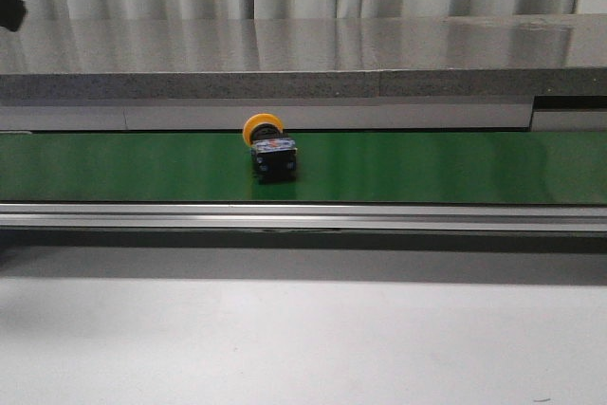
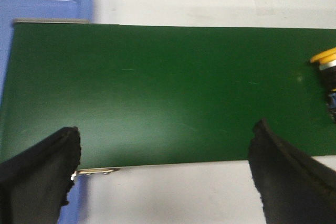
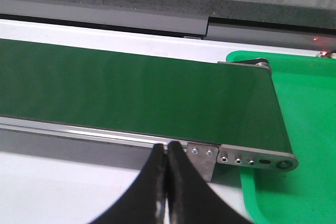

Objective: Move button from right to left
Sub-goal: 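Let the belt carry the button toward the left arm, then lower the left gripper over the button and close on it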

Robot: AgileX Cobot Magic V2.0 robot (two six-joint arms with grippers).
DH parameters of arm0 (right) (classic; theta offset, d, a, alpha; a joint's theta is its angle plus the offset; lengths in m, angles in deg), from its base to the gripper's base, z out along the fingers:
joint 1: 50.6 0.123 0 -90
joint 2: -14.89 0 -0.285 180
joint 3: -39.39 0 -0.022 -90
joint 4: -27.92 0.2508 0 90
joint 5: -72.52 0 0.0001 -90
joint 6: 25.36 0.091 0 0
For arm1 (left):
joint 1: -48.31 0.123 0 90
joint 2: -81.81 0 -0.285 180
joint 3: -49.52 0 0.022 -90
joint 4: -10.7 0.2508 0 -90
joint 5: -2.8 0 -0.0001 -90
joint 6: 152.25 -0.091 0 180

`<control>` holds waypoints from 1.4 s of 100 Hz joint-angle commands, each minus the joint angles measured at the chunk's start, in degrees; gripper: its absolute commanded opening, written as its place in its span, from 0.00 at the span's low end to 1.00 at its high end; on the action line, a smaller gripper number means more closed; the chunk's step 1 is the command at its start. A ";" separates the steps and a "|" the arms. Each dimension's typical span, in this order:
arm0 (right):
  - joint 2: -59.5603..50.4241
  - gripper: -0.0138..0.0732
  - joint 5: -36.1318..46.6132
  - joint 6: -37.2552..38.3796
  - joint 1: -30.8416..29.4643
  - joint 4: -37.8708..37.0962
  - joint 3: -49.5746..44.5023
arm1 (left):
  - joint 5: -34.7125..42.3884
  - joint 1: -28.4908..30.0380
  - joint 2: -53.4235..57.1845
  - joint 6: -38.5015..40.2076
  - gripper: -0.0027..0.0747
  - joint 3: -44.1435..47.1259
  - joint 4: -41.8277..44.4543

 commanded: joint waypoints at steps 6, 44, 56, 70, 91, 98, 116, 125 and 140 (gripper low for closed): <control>0.33 0.09 4.16 -0.09 0.02 -0.28 1.49 | -0.66 -4.46 -4.43 4.34 0.86 -7.23 -0.62; 0.33 0.09 4.16 -0.09 0.02 -0.28 1.49 | -9.19 -12.67 -18.33 16.23 0.86 -19.33 6.42; 0.33 0.09 4.16 -0.09 0.02 -0.28 1.49 | -9.67 -14.38 -21.23 18.24 0.86 -21.94 6.83; 0.33 0.09 4.16 -0.09 0.02 -0.28 1.49 | -10.36 -14.96 -23.41 19.48 0.86 -24.29 6.83; 0.33 0.09 4.16 -0.09 0.02 -0.28 1.49 | -10.65 -14.96 -24.46 19.72 0.86 -25.04 6.19; 0.33 0.09 4.16 -0.09 0.02 -0.28 1.49 | -11.45 -14.96 -24.96 19.72 0.85 -25.04 6.19; 0.33 0.09 4.16 -0.09 0.02 -0.28 1.49 | -11.94 -14.96 -27.50 19.72 0.83 -25.04 6.83; 0.33 0.09 4.16 -0.09 0.02 -0.28 1.49 | -11.94 -14.96 -28.74 19.72 0.83 -25.04 6.83; 0.33 0.09 4.16 -0.09 0.02 -0.28 1.49 | -11.73 -14.85 -30.44 19.72 0.83 -25.04 6.83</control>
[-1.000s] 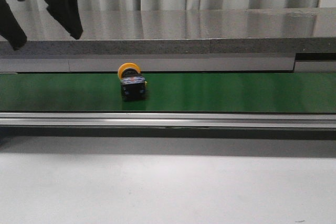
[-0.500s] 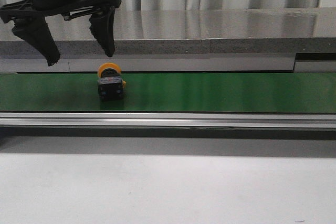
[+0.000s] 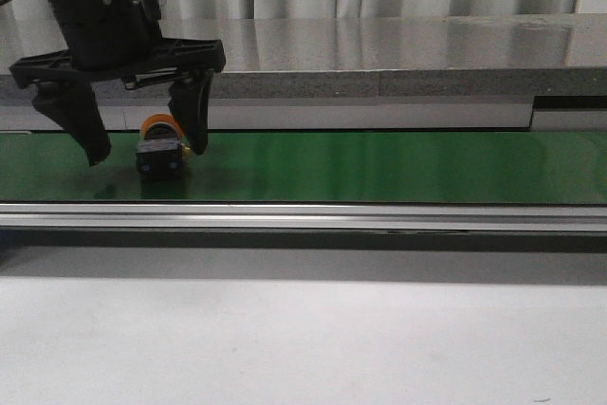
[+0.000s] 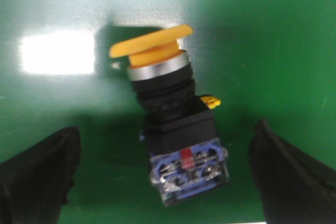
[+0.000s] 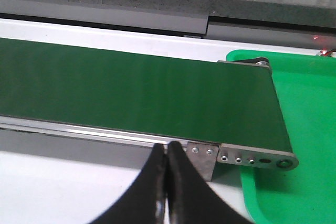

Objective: Move button from right to left
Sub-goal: 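Lower the left gripper over the button and close on it, then lift the button with the left gripper and carry it over the blue tray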

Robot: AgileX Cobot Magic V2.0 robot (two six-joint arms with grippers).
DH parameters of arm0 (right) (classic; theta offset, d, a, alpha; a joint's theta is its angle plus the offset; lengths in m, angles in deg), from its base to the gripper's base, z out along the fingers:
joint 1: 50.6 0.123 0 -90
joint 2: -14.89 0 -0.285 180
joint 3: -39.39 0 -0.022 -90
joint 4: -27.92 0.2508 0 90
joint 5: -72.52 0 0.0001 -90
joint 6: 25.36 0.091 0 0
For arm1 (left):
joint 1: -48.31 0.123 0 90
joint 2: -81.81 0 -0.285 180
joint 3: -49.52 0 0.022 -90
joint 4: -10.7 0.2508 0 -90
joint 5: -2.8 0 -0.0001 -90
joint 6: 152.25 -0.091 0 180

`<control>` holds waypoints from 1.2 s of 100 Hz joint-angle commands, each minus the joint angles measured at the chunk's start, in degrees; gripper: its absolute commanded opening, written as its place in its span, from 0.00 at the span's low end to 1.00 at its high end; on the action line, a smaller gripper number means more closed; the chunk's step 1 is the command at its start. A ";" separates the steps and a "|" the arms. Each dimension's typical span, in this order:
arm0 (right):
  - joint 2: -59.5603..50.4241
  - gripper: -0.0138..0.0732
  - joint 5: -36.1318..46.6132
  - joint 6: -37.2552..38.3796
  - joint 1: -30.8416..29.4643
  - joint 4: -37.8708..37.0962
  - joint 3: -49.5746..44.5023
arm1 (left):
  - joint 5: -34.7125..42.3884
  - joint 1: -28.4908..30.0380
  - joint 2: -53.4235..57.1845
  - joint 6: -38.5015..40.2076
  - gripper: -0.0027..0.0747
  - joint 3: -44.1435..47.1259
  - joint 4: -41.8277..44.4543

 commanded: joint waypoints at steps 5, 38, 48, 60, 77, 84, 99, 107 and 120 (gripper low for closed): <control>0.33 0.09 4.29 -0.09 0.02 -0.28 1.49 | 1.28 -0.26 1.60 0.47 0.83 -1.71 0.00; 0.33 0.09 4.29 -0.09 0.02 -0.28 1.49 | 1.16 -0.26 1.03 0.47 0.40 -1.71 0.00; 0.33 0.09 4.29 -0.09 0.02 -0.28 1.49 | 1.05 -0.26 1.26 0.47 0.35 -1.80 0.00; 0.33 0.09 4.29 -0.09 0.02 -0.28 1.49 | 0.86 -0.19 2.25 0.47 0.35 -1.80 0.36; 0.33 0.09 4.29 -0.09 0.02 -0.28 1.49 | 0.42 0.15 6.27 -0.27 0.35 -1.80 3.28; 0.33 0.09 4.29 -0.09 0.02 -0.28 1.49 | -0.14 1.13 8.10 -0.83 0.35 -1.80 3.66; 0.33 0.09 4.29 -0.09 0.02 -0.28 1.49 | -1.21 5.34 12.07 -4.08 0.35 -1.80 3.66; 0.33 0.09 4.29 -0.09 0.02 -0.28 1.49 | -2.54 8.57 13.94 -6.60 0.35 -1.80 3.66; 0.33 0.09 4.29 -0.09 0.02 -0.28 1.49 | -4.50 14.95 15.21 -10.62 0.35 -1.80 3.44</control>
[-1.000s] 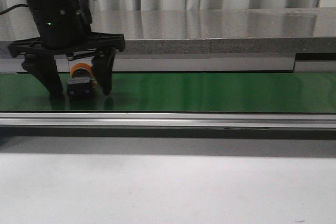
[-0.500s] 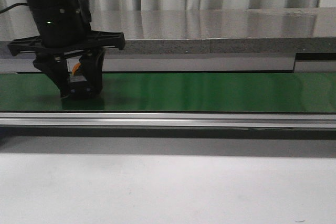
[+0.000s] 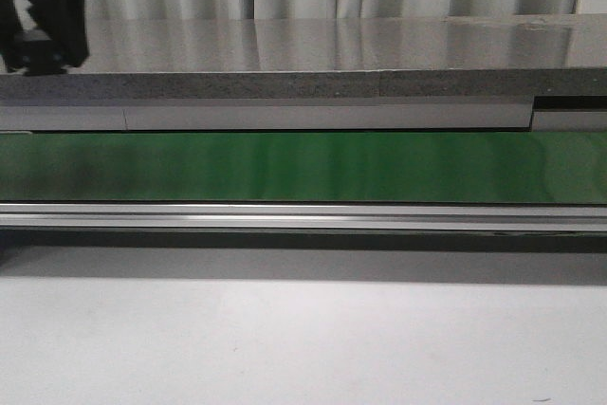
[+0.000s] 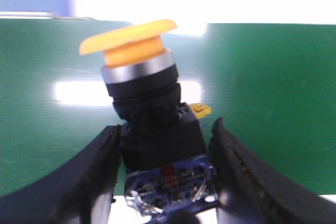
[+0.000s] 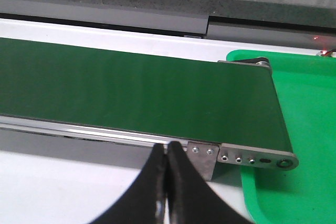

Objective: Move button from right to left
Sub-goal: 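Lift the button with the left gripper and carry it over the blue tray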

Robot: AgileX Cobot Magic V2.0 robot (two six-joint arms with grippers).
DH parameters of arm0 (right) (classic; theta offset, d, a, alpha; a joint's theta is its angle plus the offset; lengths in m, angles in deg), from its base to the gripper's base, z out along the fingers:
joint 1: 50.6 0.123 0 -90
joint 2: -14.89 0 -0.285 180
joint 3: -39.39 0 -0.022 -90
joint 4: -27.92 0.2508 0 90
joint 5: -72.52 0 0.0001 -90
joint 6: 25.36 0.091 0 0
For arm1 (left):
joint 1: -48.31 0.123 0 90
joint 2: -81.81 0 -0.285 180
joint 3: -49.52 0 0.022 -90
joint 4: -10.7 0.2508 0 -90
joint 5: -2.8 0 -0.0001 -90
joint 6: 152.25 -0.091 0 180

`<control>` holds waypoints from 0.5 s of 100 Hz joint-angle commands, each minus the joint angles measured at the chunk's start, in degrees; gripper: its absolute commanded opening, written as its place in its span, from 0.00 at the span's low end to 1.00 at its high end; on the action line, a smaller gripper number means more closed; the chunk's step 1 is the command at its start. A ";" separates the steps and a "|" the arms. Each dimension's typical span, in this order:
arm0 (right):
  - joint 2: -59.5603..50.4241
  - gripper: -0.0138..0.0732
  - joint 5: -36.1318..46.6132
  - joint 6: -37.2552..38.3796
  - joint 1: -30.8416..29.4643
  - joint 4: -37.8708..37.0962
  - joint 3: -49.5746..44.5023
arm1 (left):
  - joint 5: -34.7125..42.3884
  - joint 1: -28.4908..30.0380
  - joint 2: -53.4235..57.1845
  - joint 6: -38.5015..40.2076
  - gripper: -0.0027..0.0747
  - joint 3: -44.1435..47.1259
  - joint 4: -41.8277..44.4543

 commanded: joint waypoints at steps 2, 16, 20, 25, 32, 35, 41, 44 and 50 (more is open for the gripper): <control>0.33 0.09 4.31 -0.09 0.02 -0.28 1.49 | -0.28 5.29 3.68 -3.23 0.35 -1.68 0.18; 0.33 0.09 4.31 -0.09 0.02 -0.28 1.49 | -1.75 12.93 3.68 -8.70 0.35 -1.68 -0.38; 0.33 0.09 4.31 -0.09 0.02 -0.28 1.49 | -1.64 15.01 3.68 -11.13 0.35 -1.68 -0.78; 0.33 0.09 4.31 -0.09 0.02 -0.28 1.49 | -1.49 17.30 3.68 -13.66 0.35 -1.68 -0.76; 0.33 0.09 4.31 -0.09 0.02 -0.28 1.49 | -1.49 20.45 3.45 -16.21 0.35 -1.68 -0.76; 0.33 0.09 4.31 -0.09 0.02 -0.28 1.49 | -1.59 21.69 3.41 -17.02 0.35 -1.68 -0.76; 0.33 0.09 4.31 -0.09 0.02 -0.28 1.49 | -1.97 24.16 2.82 -18.98 0.35 -1.68 -0.80; 0.33 0.09 4.31 -0.09 0.02 -0.28 1.49 | -2.08 25.12 2.50 -19.96 0.35 -1.57 -0.80; 0.33 0.09 4.31 -0.09 0.02 -0.28 1.49 | -2.40 27.11 1.47 -21.87 0.35 -1.29 -0.80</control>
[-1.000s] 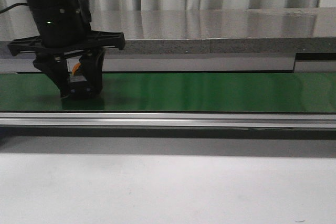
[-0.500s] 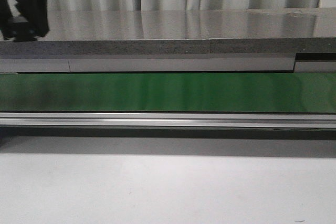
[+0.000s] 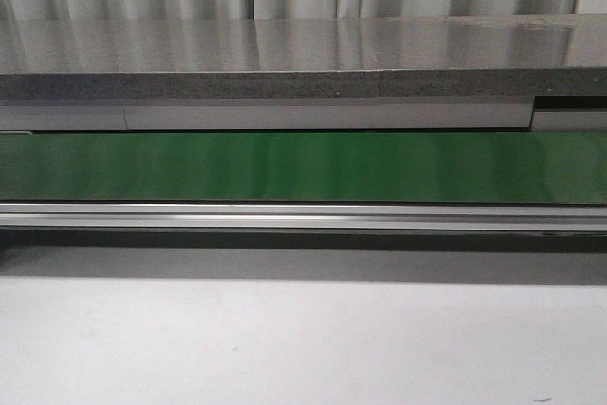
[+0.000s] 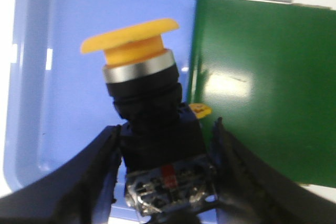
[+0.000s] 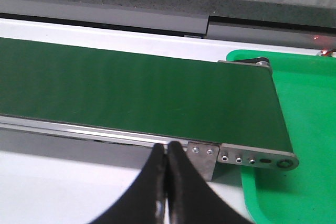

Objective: Move button from right to left
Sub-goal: 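Lift the button with the left gripper and carry it over the blue tray, then lower the button into the blue tray and open the left gripper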

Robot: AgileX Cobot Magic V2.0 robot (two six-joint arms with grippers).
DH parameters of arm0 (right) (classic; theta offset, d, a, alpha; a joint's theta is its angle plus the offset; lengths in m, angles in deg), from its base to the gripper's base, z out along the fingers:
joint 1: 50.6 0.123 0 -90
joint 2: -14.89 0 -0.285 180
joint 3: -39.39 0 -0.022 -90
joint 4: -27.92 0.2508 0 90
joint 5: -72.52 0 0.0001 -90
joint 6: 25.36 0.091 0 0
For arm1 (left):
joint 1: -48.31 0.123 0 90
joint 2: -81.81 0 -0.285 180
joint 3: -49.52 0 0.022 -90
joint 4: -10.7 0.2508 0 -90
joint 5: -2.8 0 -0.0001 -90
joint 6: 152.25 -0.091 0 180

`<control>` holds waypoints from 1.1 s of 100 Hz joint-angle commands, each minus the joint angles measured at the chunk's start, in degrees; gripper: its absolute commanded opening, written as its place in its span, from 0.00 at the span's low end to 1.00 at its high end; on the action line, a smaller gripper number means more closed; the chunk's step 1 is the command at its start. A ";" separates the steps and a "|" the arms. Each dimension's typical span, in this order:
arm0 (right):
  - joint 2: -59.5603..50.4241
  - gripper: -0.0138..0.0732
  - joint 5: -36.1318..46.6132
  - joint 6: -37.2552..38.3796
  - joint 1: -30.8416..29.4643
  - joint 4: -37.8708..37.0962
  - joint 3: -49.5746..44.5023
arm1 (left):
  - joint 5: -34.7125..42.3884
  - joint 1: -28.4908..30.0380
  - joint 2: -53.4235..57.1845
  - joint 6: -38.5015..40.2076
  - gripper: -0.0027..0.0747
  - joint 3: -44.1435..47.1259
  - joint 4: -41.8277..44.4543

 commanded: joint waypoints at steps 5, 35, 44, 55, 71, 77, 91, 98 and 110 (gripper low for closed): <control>0.33 0.09 4.31 -0.09 0.02 -0.28 1.49 | 0.93 3.90 -0.19 -4.50 0.35 -1.29 -0.59; 0.33 0.09 4.31 -0.09 0.02 -0.28 1.49 | 3.60 7.25 -10.37 -10.20 0.35 -1.29 1.24; 0.33 0.09 4.31 -0.09 0.02 -0.28 1.49 | 4.86 7.25 -13.52 -10.30 0.35 -1.29 1.99; 0.33 0.09 4.31 -0.09 0.02 -0.28 1.49 | 5.36 7.25 -16.47 -10.30 0.35 -1.29 1.99; 0.33 0.09 4.31 -0.09 0.02 -0.28 1.49 | 5.89 7.25 -17.79 -10.30 0.46 -1.29 1.99; 0.33 0.09 4.31 -0.09 0.02 -0.28 1.49 | 6.45 7.25 -17.79 -10.30 0.55 -1.40 2.47; 0.33 0.09 4.31 -0.09 0.02 -0.28 1.49 | 7.42 7.25 -17.79 -10.30 0.67 -1.40 3.47; 0.33 0.09 4.31 -0.09 0.02 -0.28 1.49 | 7.40 7.25 -17.69 -10.30 0.67 -1.40 3.47; 0.33 0.09 4.31 -0.09 0.02 -0.28 1.49 | 7.40 7.25 -16.89 -9.96 0.66 -1.40 3.47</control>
